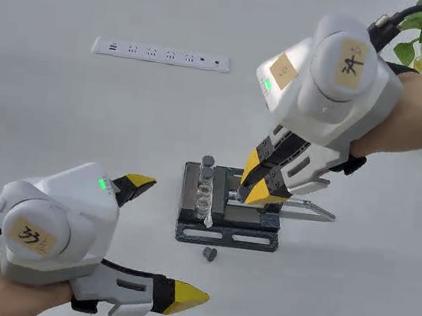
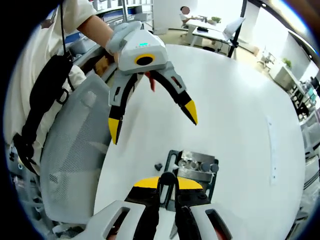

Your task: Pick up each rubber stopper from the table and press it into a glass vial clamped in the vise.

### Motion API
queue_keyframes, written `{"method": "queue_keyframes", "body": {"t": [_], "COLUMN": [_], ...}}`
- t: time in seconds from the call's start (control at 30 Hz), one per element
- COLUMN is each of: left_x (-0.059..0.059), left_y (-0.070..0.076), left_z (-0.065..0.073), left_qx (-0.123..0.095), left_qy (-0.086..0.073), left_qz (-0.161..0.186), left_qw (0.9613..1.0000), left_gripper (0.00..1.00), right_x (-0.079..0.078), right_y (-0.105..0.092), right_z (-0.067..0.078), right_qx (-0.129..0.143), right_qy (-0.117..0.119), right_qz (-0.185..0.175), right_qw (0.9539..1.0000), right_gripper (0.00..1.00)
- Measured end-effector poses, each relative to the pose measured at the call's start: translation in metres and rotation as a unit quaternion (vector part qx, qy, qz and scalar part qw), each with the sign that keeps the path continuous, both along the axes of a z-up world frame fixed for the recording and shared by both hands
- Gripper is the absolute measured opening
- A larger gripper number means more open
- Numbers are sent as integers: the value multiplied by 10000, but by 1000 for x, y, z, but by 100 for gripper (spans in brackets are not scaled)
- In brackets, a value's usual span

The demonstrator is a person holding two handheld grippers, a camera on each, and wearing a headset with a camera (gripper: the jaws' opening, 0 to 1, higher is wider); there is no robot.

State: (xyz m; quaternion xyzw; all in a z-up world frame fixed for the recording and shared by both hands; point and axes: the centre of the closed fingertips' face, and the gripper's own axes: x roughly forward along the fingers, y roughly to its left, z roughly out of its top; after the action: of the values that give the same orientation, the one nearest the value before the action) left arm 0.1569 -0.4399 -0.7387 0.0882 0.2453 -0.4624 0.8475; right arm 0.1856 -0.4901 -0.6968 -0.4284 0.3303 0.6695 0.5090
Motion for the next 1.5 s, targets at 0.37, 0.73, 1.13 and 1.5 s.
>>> {"method": "queue_keyframes", "body": {"t": [0.37, 0.73, 1.13, 1.5], "left_x": [-1, 6, 4, 3], "left_y": [19, 24, 31, 32], "left_z": [-12, -14, -18, -20], "left_qx": [51, 22, -1, -39], "left_qy": [168, 195, 268, 313], "left_qz": [118, 273, 466, 542], "left_qw": [9998, 9994, 9986, 9980], "left_gripper": [99, 99, 99, 99], "right_x": [26, 39, 43, 44], "right_y": [8, 25, 33, 30], "right_z": [-22, -36, -59, -69], "right_qx": [-313, -500, -724, -915], "right_qy": [-294, -143, -12, -136], "right_qz": [535, 762, 962, 1151], "right_qw": [9976, 9957, 9927, 9890], "right_gripper": [5, 5, 5, 5]}}
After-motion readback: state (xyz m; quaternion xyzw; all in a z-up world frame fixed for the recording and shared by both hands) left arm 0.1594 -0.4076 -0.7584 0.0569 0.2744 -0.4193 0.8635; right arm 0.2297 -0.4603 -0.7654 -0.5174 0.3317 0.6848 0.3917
